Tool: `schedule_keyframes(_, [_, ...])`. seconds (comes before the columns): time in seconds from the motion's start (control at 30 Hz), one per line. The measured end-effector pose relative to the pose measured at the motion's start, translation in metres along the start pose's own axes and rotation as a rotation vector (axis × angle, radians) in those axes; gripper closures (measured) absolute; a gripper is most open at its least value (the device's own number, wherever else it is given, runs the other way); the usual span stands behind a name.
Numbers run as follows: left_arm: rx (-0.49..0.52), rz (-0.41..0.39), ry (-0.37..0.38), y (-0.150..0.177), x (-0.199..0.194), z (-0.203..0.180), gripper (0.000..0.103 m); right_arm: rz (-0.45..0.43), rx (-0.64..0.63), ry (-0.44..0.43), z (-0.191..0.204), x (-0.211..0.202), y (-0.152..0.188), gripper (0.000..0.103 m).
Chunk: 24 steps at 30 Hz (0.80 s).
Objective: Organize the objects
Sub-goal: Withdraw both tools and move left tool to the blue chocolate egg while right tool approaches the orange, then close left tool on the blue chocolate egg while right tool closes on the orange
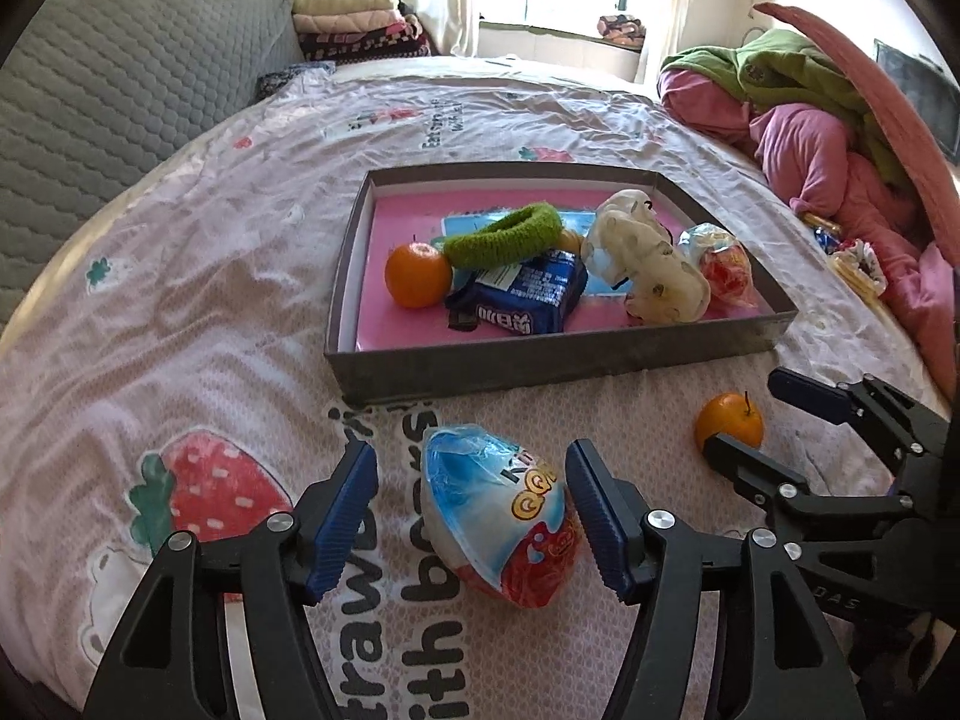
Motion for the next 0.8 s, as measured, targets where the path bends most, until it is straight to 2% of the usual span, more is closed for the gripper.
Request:
schedule_keyframes(0.33, [-0.061,0.05,0.042,0.013,0.003,0.005,0.032,0.02,-0.003,-0.002,0.0,0.006,0.005,0.036])
schedule_keyframes(0.4, [-0.074,0.053,0.06,0.014,0.002,0.005,0.032,0.02,-0.003,-0.004,0.0,0.007,0.006,0.039])
schedule_keyframes(0.47, [-0.092,0.065,0.078,0.017,0.004,0.006,0.032,0.024,0.0,-0.009,0.0,0.008,0.006,0.047])
schedule_keyframes(0.6, [-0.136,0.134,0.106,0.032,0.015,0.006,0.032,0.026,-0.001,-0.027,0.001,0.009,0.008,0.051])
schedule_keyframes(0.67, [-0.138,0.121,0.115,0.033,0.016,0.005,0.032,0.026,0.0,-0.036,0.002,0.01,0.008,0.056])
schedule_keyframes(0.7, [-0.133,0.115,0.12,0.032,0.015,0.004,0.033,0.023,0.0,-0.042,0.002,0.01,0.007,0.058])
schedule_keyframes(0.77, [-0.145,0.088,0.139,0.029,0.013,0.004,0.046,0.018,0.005,-0.06,0.003,0.01,0.007,0.064])
schedule_keyframes(0.8, [-0.147,0.077,0.148,0.028,0.011,0.004,0.047,0.018,0.008,-0.063,0.003,0.01,0.007,0.064])
Point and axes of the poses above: each gripper's, at about its wrist camera, not at the fingertips, and x roughly the way its jaws point, z to its left, y to its underside, the point moved 4 cm from there along x, roughly the way its jaws point, and after that the axes turned 10 degrees about -z, right-handed, at the moved point
